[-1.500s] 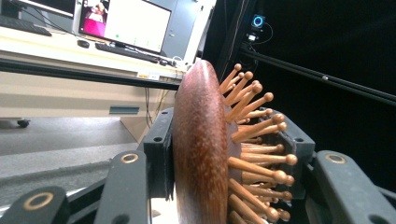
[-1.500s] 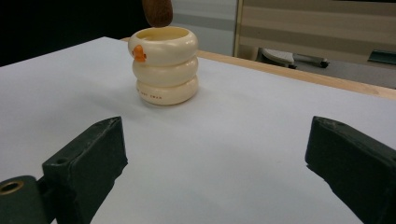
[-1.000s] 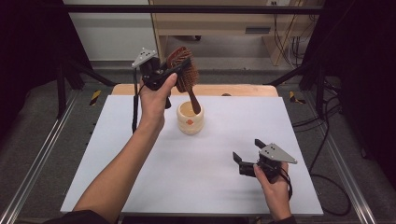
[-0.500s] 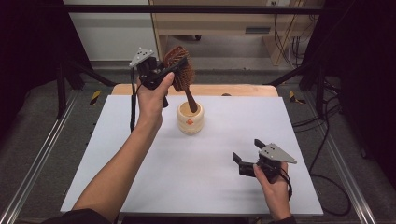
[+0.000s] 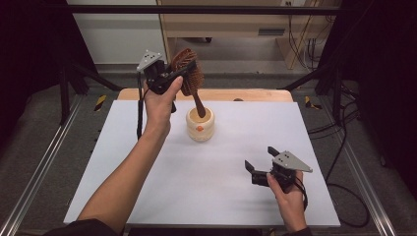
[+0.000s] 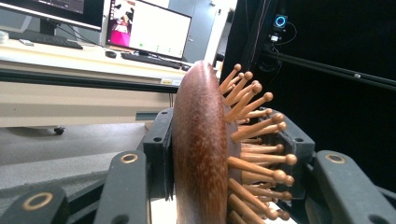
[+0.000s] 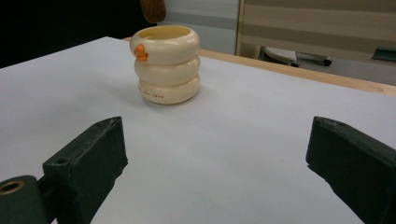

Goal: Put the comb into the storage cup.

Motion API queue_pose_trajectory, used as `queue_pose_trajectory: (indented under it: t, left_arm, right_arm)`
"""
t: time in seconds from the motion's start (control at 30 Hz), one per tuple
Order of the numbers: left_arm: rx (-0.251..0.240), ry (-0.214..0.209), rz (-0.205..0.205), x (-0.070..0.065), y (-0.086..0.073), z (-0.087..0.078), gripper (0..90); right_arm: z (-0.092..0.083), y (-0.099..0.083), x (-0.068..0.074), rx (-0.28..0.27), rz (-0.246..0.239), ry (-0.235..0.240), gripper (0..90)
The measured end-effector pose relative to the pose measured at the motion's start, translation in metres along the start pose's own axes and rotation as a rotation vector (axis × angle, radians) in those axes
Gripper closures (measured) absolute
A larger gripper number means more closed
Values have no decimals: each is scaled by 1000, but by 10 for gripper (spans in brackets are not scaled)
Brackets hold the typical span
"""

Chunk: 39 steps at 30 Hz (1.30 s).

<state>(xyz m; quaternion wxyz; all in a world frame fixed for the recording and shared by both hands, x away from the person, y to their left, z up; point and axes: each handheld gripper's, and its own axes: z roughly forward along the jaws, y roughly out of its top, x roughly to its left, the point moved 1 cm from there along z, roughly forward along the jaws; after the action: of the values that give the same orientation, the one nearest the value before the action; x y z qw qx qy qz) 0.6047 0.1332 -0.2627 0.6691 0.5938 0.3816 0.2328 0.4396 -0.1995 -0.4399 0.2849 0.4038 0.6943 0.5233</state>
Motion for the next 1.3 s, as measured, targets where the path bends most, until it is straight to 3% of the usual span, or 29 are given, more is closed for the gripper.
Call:
queue_pose_trajectory:
  t: [1.0,1.3]
  left_arm:
    - [12,20,13,3,-6,4,495]
    - [18,31,-10,9,-13,7,495]
  right_arm:
    - [1,0,1,3,0,7,53]
    - [1,-1,0,8,-5,6,48]
